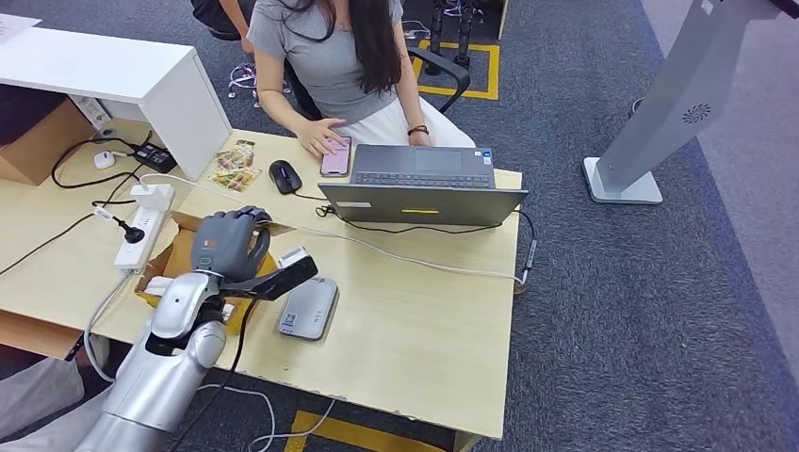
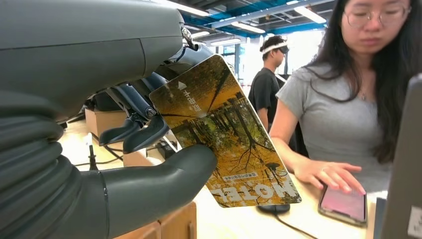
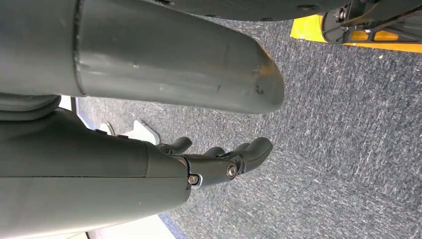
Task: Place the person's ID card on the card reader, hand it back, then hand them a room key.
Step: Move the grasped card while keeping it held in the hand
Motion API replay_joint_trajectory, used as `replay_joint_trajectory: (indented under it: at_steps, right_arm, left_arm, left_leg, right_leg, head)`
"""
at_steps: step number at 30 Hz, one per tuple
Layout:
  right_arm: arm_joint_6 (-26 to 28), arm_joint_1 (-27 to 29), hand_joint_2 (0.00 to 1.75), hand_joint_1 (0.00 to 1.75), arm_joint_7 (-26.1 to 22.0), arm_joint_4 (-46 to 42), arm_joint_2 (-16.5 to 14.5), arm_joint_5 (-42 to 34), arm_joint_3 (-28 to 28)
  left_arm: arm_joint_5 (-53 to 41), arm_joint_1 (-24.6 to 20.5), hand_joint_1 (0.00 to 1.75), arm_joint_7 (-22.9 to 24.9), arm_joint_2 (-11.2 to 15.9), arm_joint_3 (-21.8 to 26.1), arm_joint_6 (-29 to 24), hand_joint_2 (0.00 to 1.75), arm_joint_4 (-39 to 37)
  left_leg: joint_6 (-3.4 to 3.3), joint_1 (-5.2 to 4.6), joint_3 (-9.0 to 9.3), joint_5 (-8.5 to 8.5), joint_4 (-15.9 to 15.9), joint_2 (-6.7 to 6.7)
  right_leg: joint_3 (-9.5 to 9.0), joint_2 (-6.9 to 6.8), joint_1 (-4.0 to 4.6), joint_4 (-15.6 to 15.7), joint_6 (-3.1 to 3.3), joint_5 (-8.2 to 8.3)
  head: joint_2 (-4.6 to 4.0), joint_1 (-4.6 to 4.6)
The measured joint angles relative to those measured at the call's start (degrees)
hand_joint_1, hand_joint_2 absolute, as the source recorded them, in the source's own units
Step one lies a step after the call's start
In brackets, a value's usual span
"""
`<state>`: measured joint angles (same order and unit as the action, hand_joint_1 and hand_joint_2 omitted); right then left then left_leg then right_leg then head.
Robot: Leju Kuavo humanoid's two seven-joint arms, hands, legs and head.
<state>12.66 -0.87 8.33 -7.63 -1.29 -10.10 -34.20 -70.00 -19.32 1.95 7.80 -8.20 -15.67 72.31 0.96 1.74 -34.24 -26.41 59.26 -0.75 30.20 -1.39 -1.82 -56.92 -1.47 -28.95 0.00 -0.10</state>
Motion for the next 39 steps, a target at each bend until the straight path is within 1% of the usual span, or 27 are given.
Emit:
replay_joint_trajectory:
  at_steps: [7,12,19,30,39]
  right_arm:
    - [0.0,0.0,0.00,0.00,0.0,0.0,0.0,0.0,0.0]
    - [0.0,0.0,0.00,0.00,0.0,0.0,0.0,-0.1,0.0]
    - [0.0,0.0,0.00,0.00,0.0,0.0,0.0,-0.3,0.0]
    - [0.0,0.0,0.00,0.00,0.0,0.0,0.0,-0.8,-0.2]
    - [-0.1,0.0,0.00,0.00,0.0,0.0,0.0,-0.8,-0.3]
  left_arm:
    - [-0.2,0.1,1.75,0.0,0.0,-0.7,0.5,1.75,-1.0]
    - [-1.8,0.2,1.75,0.8,0.0,-1.8,4.6,1.75,-2.2]
    - [-2.5,0.9,1.75,1.2,-0.4,-3.4,7.0,1.75,-3.3]
    - [-5.1,3.2,1.75,2.1,-0.6,-8.2,10.7,1.75,-4.2]
    - [-6.8,4.1,1.75,2.2,-1.1,-11.9,10.7,1.75,-5.7]
  left_leg:
    - [0.00,0.00,-0.01,0.00,0.0,0.00]
    - [0.00,0.00,-0.01,0.00,0.0,0.00]
    - [0.00,0.00,0.00,0.00,0.0,0.00]
    - [0.00,0.00,-0.01,-0.01,0.0,0.00]
    - [-0.02,-0.01,0.01,0.01,0.0,0.10]
  right_leg:
    - [0.01,0.00,0.00,0.0,0.00,0.00]
    - [0.01,0.00,0.00,0.0,0.00,0.00]
    - [0.00,0.00,0.00,0.0,0.00,0.00]
    - [0.00,0.00,0.00,0.0,0.00,0.00]
    - [-0.09,-0.11,-0.01,0.0,-0.01,-0.01]
  head:
    - [0.00,0.01]
    - [0.00,-0.01]
    - [0.00,-0.01]
    - [0.00,0.00]
    - [0.00,0.00]
